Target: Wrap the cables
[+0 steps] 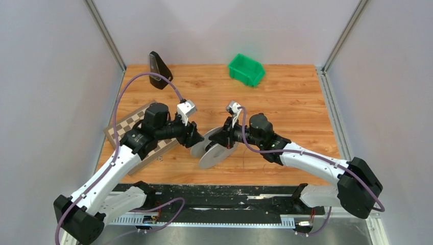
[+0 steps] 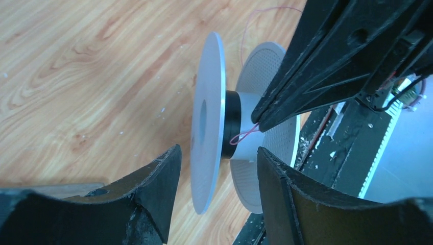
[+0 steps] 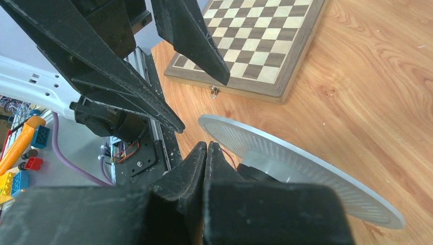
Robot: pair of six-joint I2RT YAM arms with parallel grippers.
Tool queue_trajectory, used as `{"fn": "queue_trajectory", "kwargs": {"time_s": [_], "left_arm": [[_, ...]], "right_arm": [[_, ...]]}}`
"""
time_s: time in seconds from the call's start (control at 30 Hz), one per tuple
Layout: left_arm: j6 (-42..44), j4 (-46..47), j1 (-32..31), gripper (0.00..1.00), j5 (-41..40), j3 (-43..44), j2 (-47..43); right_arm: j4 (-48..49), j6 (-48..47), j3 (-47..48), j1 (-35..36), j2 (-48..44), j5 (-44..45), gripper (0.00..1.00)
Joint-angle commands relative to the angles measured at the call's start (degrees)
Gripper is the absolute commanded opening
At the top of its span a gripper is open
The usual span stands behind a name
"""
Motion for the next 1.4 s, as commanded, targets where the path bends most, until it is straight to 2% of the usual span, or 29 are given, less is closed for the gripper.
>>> {"fn": "queue_trajectory", "kwargs": {"time_s": [0.0,0.23,0.37,0.7,1.37], "left_arm": [[1.9,1.4,0.3,0.63,5.6,0.1,1.5],[3.5,2.4,0.3,0.6,6.4,-1.7,2.7],[4.5,6.5,0.2,0.59,7.4,-4.5,1.4],[5.0,9.7,-0.2,0.49,7.7,-6.4,0.1],[6.2,10.4,-1.8,0.47,8.9,-6.0,3.0]], "right_arm": [[6.8,1.1,-1.4,-0.8,1.5,-1.9,0.0],[9.3,1.6,-2.4,-1.5,2.3,-1.5,0.0],[10.2,2.0,-2.7,-1.6,2.7,-1.2,0.0],[12.2,3.1,-2.9,-1.8,4.4,-1.0,0.0],[16.7,6.6,-3.3,-1.7,5.5,-2.7,0.0]]}}
